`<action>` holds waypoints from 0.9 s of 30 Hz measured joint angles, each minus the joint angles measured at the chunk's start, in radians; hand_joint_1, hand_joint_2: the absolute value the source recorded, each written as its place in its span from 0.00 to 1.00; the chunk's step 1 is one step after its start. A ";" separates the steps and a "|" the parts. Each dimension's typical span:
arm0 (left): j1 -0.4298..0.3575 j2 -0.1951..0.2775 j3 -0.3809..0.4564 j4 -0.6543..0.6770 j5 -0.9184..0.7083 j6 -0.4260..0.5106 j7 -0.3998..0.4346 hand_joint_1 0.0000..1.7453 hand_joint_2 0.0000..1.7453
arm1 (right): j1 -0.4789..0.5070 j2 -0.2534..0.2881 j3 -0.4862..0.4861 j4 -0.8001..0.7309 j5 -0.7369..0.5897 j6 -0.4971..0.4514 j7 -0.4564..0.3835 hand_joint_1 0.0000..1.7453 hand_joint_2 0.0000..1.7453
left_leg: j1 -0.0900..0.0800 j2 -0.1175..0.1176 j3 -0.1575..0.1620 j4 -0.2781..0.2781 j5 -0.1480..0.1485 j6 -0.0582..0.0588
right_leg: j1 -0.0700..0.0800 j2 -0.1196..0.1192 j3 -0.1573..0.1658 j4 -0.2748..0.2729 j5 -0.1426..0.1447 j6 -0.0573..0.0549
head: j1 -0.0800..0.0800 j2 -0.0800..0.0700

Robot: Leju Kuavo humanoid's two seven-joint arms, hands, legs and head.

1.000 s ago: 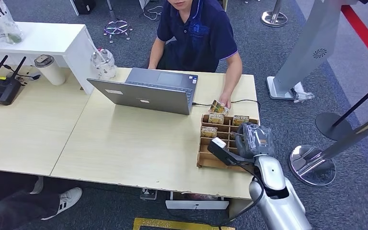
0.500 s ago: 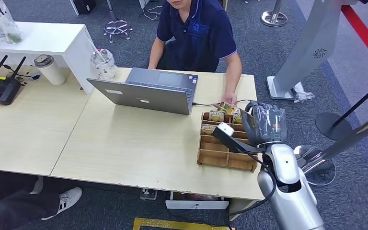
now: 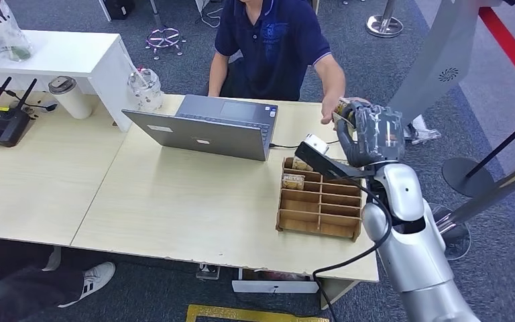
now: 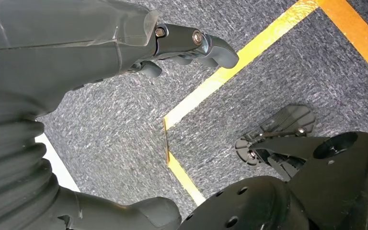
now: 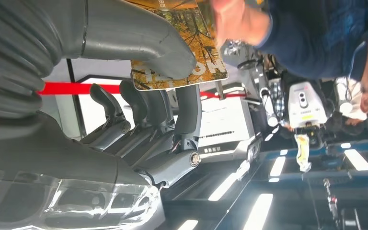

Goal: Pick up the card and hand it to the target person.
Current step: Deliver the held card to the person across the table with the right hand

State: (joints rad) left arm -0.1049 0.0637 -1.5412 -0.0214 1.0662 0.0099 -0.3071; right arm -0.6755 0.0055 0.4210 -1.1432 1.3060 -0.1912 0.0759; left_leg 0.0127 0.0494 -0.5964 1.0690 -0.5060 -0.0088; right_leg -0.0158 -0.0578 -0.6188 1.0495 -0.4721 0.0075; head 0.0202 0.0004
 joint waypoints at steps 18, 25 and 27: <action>0.006 0.000 0.000 0.000 0.028 -0.036 -0.003 0.00 1.00 | -0.029 0.078 0.001 0.090 -0.224 0.026 -0.063 0.00 1.00 | 0.000 0.000 0.000 0.000 0.000 0.000 | 0.000 0.000 0.000 0.000 0.000 0.000 | 0.000 0.000; 0.030 0.007 0.000 0.000 0.081 -0.103 -0.004 0.00 1.00 | 0.160 0.068 -0.039 -0.116 -0.587 0.137 -0.143 0.00 1.00 | 0.000 0.000 0.000 0.000 0.000 0.000 | 0.000 0.000 -0.001 0.000 -0.001 0.000 | 0.000 0.000; 0.037 0.009 0.000 0.000 0.094 -0.115 -0.003 0.00 1.00 | 0.225 0.063 -0.057 -0.168 -0.669 0.151 -0.157 0.00 1.00 | 0.000 0.000 0.000 0.000 -0.001 0.000 | 0.000 0.000 -0.001 0.000 -0.001 0.000 | 0.000 0.000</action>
State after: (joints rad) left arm -0.0675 0.0730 -1.5411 -0.0214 1.1607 -0.1056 -0.3097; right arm -0.4506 0.0686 0.3637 -1.3116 0.6371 -0.0402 -0.0807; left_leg 0.0128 0.0494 -0.5964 1.0685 -0.5066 -0.0091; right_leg -0.0157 -0.0581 -0.6196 1.0490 -0.4732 0.0072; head 0.0202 0.0004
